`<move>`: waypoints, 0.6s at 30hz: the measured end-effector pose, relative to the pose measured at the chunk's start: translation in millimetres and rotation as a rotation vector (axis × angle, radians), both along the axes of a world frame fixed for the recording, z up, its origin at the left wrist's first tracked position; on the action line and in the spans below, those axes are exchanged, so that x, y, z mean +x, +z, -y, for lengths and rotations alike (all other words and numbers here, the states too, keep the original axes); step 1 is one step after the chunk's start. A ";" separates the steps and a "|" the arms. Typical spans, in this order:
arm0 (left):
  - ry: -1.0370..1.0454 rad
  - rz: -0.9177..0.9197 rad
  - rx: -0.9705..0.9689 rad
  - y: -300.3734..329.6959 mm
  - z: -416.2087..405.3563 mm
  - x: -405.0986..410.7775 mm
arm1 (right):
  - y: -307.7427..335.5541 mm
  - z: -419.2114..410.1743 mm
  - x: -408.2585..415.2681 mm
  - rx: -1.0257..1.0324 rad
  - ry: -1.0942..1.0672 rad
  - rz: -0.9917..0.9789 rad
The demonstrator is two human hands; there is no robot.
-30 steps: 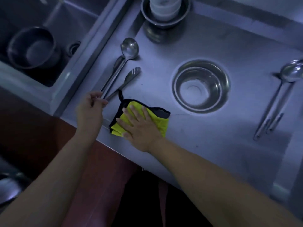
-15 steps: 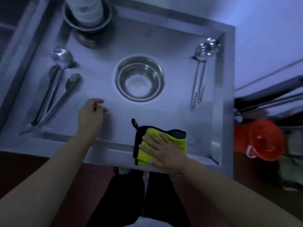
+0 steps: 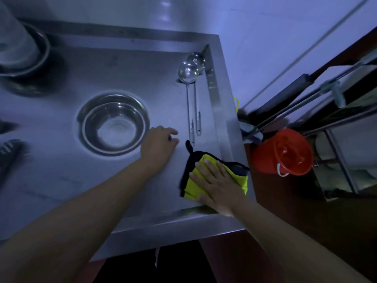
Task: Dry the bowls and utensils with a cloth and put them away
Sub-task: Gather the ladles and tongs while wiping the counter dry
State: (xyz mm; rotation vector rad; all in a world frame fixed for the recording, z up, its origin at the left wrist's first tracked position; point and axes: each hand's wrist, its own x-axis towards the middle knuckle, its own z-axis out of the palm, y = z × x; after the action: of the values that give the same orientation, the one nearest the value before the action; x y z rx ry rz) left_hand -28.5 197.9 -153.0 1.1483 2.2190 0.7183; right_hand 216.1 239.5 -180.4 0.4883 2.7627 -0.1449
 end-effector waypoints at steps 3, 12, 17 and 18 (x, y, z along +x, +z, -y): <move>0.022 -0.069 -0.039 -11.1 -55.9 5.6 | -7.0 -17.6 -9.1 0.010 0.032 -0.049; -0.011 -0.323 -0.196 -16.7 -135.4 -8.9 | -19.5 -63.9 -5.8 0.031 0.200 -0.133; 0.066 -0.289 -0.229 -13.3 -138.9 -42.3 | -17.5 -100.5 -30.4 0.038 0.178 -0.153; 0.066 -0.304 -0.230 -13.6 -139.0 -47.6 | -16.5 -109.1 -38.0 0.040 0.162 -0.152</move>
State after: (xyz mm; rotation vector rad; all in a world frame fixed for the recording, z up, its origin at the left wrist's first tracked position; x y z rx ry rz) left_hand -76.0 336.8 -166.6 1.1322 2.5220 0.3158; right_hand 178.1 348.6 -196.9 0.2717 2.9450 -0.0914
